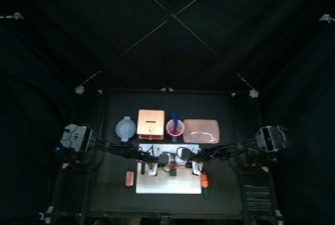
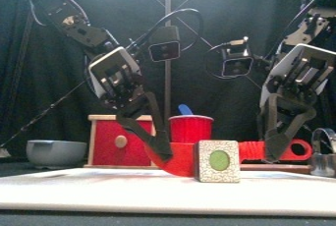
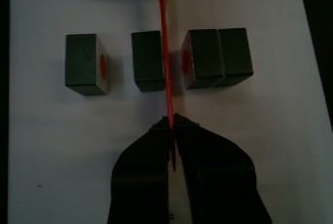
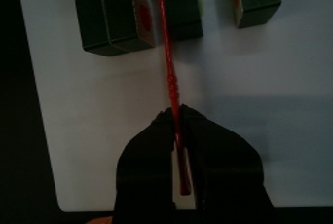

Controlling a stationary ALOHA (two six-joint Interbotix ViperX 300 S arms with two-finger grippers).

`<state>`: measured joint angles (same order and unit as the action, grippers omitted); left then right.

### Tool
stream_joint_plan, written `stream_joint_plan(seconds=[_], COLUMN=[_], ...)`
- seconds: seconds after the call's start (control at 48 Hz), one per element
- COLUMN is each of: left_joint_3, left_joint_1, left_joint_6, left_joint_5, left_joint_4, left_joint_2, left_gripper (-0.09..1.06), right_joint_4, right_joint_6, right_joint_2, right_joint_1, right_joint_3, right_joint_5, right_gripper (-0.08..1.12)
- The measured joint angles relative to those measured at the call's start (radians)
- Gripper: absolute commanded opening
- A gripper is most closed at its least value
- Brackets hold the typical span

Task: Place sushi on board then cut the sushi with the knife then place the pieces on the plate
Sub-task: Cut the sushi into 4 pieces

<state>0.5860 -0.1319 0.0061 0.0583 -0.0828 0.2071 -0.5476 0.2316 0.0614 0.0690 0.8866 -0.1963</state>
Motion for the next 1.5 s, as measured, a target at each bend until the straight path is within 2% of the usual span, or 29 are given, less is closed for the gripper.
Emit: stream_joint_plan(seconds=[0.146,0.458,0.625,0.792,1.146,1.5], left_joint_3=[0.0,0.0,0.0,0.002,0.0,0.002], left_joint_1=[0.008,0.015,0.014,0.0,-0.064,-0.074], left_joint_6=[0.0,0.0,0.0,0.0,-0.005,-0.006], left_joint_5=[0.002,0.002,0.006,0.008,0.008,0.008], left_joint_4=[0.011,0.012,0.012,0.012,0.011,0.008], left_joint_2=[0.0,0.0,-0.026,-0.067,-0.106,-0.1], left_gripper=[0.44,0.44,0.44,0.44,0.44,0.44], right_joint_4=[0.011,0.015,0.017,0.015,-0.038,-0.061], right_joint_6=[0.0,-0.002,-0.003,-0.003,-0.005,-0.006], right_joint_2=[0.003,0.008,0.038,0.083,0.115,0.106], right_joint_1=[-0.006,-0.012,-0.014,-0.009,0.057,0.075], right_joint_3=[0.002,-0.003,-0.023,-0.04,-0.043,-0.043], right_joint_5=[0.0,-0.014,-0.058,-0.087,-0.081,-0.055], right_gripper=[0.33,0.33,0.33,0.33,0.33,0.33])
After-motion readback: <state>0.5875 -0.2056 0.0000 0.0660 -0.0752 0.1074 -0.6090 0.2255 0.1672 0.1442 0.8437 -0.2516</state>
